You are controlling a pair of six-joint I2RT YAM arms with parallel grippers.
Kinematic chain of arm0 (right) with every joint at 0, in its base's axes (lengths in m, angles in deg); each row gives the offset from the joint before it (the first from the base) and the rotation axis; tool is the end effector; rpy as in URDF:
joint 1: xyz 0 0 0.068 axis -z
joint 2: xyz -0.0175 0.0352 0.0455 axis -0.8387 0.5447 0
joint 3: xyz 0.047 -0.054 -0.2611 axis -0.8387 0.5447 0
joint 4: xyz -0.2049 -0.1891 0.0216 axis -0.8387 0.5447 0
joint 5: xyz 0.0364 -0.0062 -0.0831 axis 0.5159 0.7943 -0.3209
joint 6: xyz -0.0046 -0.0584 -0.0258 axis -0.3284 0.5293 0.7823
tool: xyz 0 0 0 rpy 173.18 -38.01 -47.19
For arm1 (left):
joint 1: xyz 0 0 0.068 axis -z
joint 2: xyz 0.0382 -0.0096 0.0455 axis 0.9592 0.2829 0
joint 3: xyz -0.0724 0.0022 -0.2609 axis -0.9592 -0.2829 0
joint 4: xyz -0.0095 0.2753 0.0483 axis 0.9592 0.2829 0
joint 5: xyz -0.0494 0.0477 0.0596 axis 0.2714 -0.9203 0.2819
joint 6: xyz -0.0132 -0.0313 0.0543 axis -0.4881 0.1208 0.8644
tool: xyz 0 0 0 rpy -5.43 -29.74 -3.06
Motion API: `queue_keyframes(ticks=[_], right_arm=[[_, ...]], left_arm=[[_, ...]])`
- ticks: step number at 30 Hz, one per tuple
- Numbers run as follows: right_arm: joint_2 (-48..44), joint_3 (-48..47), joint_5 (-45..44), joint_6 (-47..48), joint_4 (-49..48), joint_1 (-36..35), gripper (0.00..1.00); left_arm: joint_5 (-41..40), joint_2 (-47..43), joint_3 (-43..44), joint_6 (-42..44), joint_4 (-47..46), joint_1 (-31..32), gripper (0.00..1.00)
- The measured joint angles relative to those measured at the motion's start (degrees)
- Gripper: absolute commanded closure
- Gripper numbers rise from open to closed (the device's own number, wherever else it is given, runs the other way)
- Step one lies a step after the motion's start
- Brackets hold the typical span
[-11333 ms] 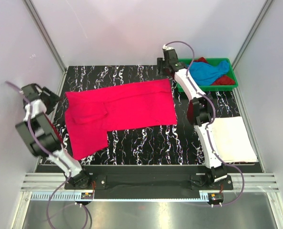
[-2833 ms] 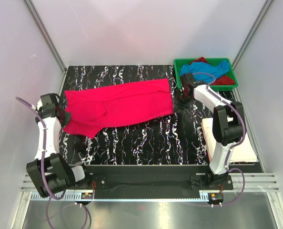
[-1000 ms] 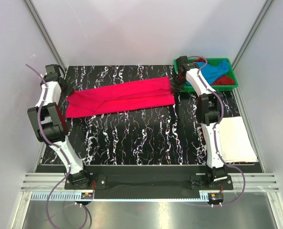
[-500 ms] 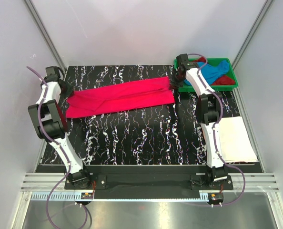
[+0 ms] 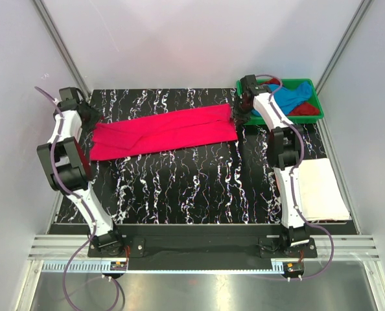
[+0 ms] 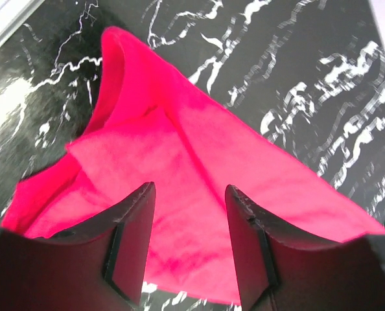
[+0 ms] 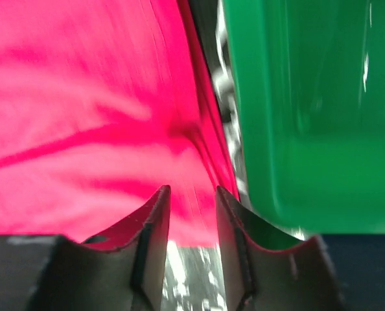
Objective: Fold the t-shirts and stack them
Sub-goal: Fold the tshirt
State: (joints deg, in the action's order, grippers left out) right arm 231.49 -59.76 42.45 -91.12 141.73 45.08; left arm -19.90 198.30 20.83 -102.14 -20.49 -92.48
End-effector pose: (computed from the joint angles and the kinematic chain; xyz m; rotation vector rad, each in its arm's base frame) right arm 0.5509 0.1234 0.1693 0.2244 2.6866 0.3857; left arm 0.4465 0.1477 0.2223 -1.1130 2.2002 -0.2612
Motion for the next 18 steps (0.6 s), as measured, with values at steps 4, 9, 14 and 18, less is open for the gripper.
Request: queue_keyframes(ticks=[4, 9, 14, 18], right_arm=[[-6.8, 9.4, 1.6, -0.1, -0.1, 0.0, 0.62], [-8.4, 9.9, 3.1, 0.4, -1.2, -0.8, 0.62], [-8.3, 10.1, 4.6, 0.6, -1.9, -2.3, 0.73], [-7.6, 10.4, 5.6, 0.7, -2.5, -2.8, 0.78]], left_arm=[[0.2, -7.8, -6.1, 2.4, -1.2, 0.0, 0.53], [0.3, -14.8, -13.6, 5.6, -2.3, 0.0, 0.64], [1.8, -14.9, -19.5, 6.2, -3.2, -0.3, 0.73], [2.2, -13.5, -21.3, 5.4, -3.2, -0.3, 0.74]])
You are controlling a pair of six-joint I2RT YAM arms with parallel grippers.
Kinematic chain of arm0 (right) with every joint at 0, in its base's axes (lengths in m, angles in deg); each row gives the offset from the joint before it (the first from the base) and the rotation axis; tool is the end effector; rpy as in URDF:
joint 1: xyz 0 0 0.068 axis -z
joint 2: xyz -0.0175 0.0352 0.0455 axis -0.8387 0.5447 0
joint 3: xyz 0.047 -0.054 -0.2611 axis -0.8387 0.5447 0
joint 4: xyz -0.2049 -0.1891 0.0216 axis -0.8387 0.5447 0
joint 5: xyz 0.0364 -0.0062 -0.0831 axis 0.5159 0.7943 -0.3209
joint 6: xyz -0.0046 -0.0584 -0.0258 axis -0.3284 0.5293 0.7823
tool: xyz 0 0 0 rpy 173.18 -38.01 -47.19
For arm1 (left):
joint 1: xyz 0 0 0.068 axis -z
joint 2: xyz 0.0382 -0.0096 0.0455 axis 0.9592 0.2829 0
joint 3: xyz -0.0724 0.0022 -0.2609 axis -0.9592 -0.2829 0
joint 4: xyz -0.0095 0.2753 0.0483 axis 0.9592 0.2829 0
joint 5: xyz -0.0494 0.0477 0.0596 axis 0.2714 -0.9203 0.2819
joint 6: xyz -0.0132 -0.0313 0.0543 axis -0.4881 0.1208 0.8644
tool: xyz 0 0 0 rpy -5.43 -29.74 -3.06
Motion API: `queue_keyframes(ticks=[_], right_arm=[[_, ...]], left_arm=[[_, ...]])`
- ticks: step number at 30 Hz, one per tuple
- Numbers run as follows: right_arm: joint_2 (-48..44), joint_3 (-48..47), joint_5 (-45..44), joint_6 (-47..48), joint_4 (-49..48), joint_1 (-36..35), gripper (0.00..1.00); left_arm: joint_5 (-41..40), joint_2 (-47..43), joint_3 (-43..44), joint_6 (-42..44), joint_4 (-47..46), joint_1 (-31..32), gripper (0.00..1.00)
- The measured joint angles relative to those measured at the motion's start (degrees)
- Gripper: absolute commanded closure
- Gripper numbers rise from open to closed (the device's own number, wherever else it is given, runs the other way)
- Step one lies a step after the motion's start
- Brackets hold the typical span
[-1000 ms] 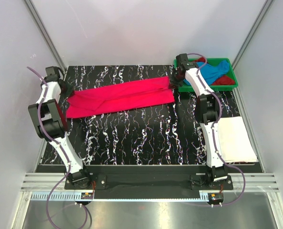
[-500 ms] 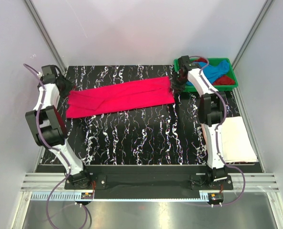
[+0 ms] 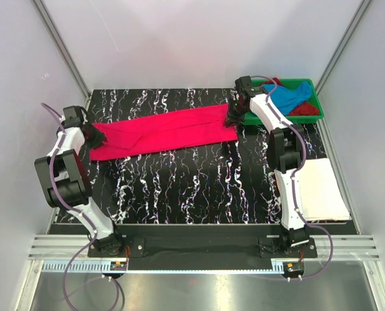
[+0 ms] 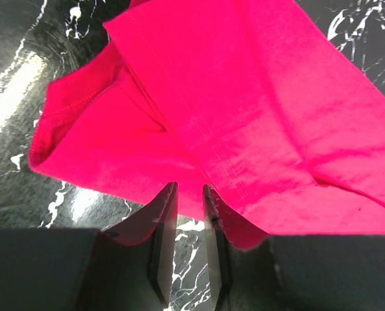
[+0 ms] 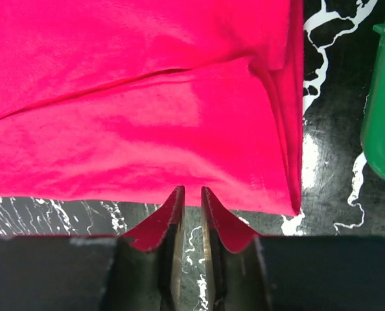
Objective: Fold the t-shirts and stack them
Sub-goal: Fold the tshirt
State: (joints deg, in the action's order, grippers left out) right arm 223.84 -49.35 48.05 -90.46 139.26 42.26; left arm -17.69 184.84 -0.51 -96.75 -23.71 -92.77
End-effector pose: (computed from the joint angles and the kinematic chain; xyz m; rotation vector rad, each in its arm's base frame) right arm 0.5217 0.1494 0.1843 0.1116 2.7144 0.5239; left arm 0.3760 0.1236 0.1974 -1.0366 2.3210 -0.2621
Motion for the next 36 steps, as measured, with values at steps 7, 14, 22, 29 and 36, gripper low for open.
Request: queue_keyframes(ticks=[7, 14, 22, 29, 36], right_arm=[[2.8, 0.1, -1.2, 0.9, 0.4, 0.1, 0.81], [3.8, 2.7, -2.7, 1.7, 0.8, 0.1, 0.83], [-2.9, 14.3, -3.1, 1.6, -1.1, 0.0, 0.83], [-12.8, 31.1, -1.8, 0.5, -3.1, -2.3, 0.78], [-23.6, 42.3, -0.1, -0.4, -0.4, -9.8, 0.35]], left_arm=[[-0.4, 4.4, -0.3, -1.6, -1.3, 0.0, 0.78], [-2.1, 10.0, 0.9, -1.5, 0.7, 0.0, 0.79], [-4.0, 13.0, 5.8, 2.0, 3.0, -0.4, 0.79], [-6.0, 13.1, 7.3, 7.1, 4.7, -1.2, 0.55], [-10.4, 1.2, 4.8, 6.2, 7.5, 4.8, 0.27]])
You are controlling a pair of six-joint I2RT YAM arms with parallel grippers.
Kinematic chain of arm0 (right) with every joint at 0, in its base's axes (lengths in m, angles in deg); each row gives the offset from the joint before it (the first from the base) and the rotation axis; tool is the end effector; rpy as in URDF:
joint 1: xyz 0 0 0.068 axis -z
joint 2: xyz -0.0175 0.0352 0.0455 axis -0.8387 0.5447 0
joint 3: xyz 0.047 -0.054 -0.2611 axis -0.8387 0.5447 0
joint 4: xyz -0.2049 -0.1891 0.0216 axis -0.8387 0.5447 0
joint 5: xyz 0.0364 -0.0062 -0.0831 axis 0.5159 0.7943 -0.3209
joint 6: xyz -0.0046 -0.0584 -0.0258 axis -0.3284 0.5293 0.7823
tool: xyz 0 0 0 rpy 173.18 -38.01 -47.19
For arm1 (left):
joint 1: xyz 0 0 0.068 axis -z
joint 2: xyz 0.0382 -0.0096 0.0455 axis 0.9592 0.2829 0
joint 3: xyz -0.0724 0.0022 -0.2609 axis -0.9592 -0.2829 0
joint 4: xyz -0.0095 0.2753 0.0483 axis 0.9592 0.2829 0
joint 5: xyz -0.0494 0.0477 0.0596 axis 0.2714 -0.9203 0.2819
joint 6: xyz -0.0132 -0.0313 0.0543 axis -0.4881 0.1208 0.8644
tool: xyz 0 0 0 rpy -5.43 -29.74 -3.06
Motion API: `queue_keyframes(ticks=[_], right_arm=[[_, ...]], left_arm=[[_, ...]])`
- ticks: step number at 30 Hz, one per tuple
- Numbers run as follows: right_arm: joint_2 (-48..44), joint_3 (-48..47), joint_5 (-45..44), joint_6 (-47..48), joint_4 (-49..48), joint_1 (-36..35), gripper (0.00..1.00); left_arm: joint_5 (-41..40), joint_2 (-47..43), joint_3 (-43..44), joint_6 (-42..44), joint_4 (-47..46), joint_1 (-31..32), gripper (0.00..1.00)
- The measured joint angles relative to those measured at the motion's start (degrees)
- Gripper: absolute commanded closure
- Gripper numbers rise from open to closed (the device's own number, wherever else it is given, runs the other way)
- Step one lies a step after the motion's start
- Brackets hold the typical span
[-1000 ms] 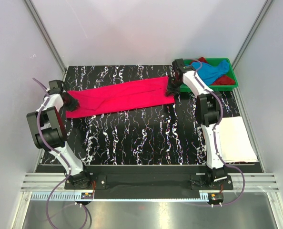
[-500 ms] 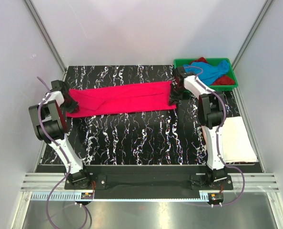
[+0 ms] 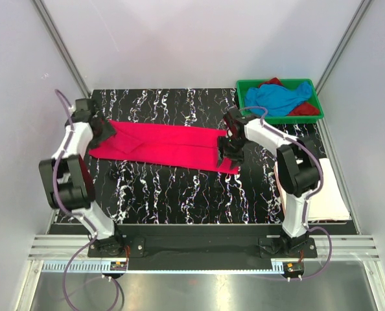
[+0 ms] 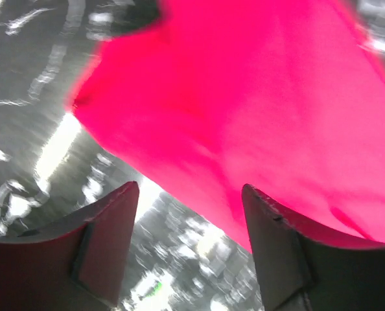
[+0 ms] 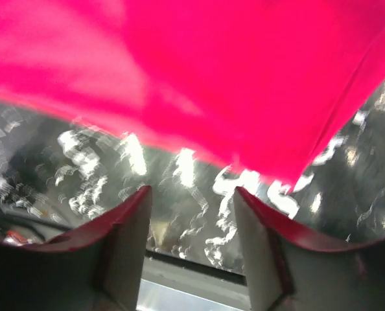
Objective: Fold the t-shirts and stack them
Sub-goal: Fold the tshirt
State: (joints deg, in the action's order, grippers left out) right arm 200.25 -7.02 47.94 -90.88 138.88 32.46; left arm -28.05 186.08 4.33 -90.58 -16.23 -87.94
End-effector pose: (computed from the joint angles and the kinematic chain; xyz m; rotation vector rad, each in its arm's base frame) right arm 0.3649 0.1794 0.1482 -0.0639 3.0608 0.4339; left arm 0.3856 0.1009 0.2080 -0.8961 2.4427 -0.0155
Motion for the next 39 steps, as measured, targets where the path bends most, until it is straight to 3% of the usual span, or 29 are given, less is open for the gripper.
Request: queue_keyframes(ticks=[4, 7, 15, 22, 26, 27, 29, 32, 39], right_arm=[[-4.5, -4.1, -0.4, 1.5, 2.7, -0.3, 0.28], [-6.0, -7.8, -1.1, 2.9, 2.8, 0.3, 0.27], [-9.0, -4.2, -2.6, 4.7, 3.1, 0.6, 0.25], [-10.9, -0.7, -4.1, 5.9, 3.2, 0.7, 0.23], [-11.7, -0.6, -4.2, 6.6, 3.2, 1.0, 0.22], [-11.7, -0.7, -4.3, 6.7, 3.2, 1.1, 0.22], [-11.3, -1.1, -4.6, 7.1, 3.5, 1.2, 0.22], [-8.2, -5.1, -5.2, 7.8, 4.5, 1.3, 0.20], [5.4, -22.2, -5.7, 9.4, 5.0, 1.3, 0.18]], left_arm=[[-3.0, -9.9, -3.7, -3.8, 0.0, 8.3, 0.28], [-5.9, -10.6, -4.3, -7.8, 1.0, 12.0, 0.28], [-13.4, 3.8, -0.4, -18.5, 5.7, 18.6, 0.28], [-14.4, 14.0, 9.5, -21.7, 7.7, 19.1, 0.28], [-14.6, 21.7, 17.7, -19.0, 9.0, 19.1, 0.31], [-14.6, 23.5, 20.0, -17.5, 10.5, 19.1, 0.47], [-14.2, 26.1, 24.5, -14.0, 11.5, 19.1, 0.45], [-13.2, 29.8, 30.4, -7.4, 11.0, 19.3, 0.51], [-10.7, 30.6, 31.8, 3.4, 10.0, 19.3, 0.28]])
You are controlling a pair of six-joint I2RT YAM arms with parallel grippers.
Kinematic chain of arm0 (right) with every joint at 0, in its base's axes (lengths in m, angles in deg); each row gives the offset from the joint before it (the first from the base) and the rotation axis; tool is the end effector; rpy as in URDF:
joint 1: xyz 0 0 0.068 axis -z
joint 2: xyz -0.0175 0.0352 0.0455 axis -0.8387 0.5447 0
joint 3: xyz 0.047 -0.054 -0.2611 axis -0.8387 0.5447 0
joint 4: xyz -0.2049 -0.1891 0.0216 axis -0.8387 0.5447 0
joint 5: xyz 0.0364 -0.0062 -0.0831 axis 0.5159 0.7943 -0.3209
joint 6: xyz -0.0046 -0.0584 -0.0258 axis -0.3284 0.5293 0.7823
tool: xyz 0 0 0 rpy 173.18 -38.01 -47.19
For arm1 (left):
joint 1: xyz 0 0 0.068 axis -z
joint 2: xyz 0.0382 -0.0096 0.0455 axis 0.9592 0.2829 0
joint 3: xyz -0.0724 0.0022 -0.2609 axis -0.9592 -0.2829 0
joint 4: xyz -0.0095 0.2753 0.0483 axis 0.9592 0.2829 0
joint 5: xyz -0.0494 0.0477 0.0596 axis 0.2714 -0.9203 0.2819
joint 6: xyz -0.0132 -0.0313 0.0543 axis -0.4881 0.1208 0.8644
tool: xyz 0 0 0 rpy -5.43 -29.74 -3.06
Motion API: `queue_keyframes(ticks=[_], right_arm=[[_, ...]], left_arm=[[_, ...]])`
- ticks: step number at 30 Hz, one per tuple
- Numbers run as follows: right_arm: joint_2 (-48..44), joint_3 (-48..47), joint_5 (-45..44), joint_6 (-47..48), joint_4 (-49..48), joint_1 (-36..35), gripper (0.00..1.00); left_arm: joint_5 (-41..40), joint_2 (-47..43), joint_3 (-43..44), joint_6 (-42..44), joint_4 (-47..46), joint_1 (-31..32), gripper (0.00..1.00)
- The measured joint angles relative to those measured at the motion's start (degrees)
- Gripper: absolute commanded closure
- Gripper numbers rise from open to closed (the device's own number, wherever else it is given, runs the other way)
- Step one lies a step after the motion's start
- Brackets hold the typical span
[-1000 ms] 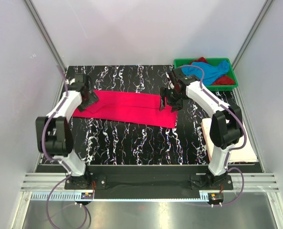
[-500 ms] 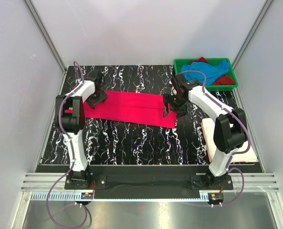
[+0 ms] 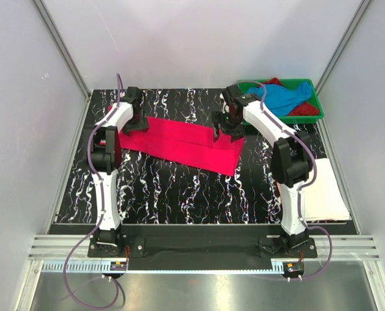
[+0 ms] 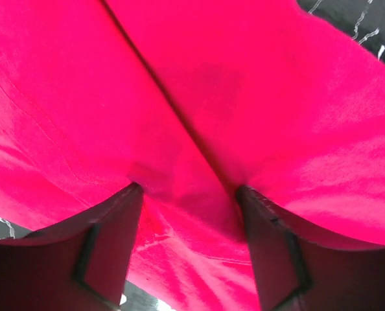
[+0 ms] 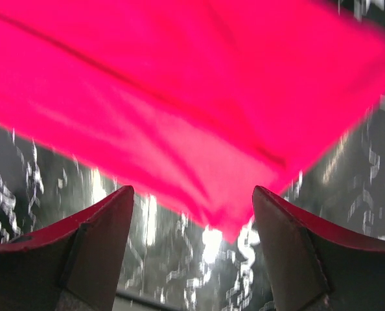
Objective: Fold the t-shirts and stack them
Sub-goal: Fold the tshirt
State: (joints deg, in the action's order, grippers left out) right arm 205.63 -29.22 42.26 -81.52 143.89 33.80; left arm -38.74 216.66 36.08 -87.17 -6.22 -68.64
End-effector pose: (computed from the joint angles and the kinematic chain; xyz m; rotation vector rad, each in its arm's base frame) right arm 0.4255 0.1898 0.2208 -0.2648 2.8049 0.3514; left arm 0.5051 -0.0323 0.1449 -0.4589 2.6729 0.1789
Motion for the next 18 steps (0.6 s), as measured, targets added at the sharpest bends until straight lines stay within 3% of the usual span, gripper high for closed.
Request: queue_keyframes(ticks=[5, 8, 13, 18], right_arm=[[7.8, -7.2, -1.0, 1.7, 0.2, 0.0, 0.19], [10.6, -7.9, -1.6, 3.2, 0.4, 0.0, 0.18], [12.2, -7.9, -3.9, 5.1, 1.3, 0.0, 0.16], [12.3, -7.0, -7.4, 6.6, 1.2, -0.2, 0.13]], left_arm=[[-0.7, -1.9, -1.0, 4.0, -0.3, 0.0, 0.19], [-1.9, -7.6, -5.4, 3.7, -1.4, 0.0, 0.13], [-2.2, -17.1, -9.9, -2.2, -2.2, -0.1, 0.14], [2.0, -12.0, -6.4, -11.3, -2.0, -1.0, 0.16]])
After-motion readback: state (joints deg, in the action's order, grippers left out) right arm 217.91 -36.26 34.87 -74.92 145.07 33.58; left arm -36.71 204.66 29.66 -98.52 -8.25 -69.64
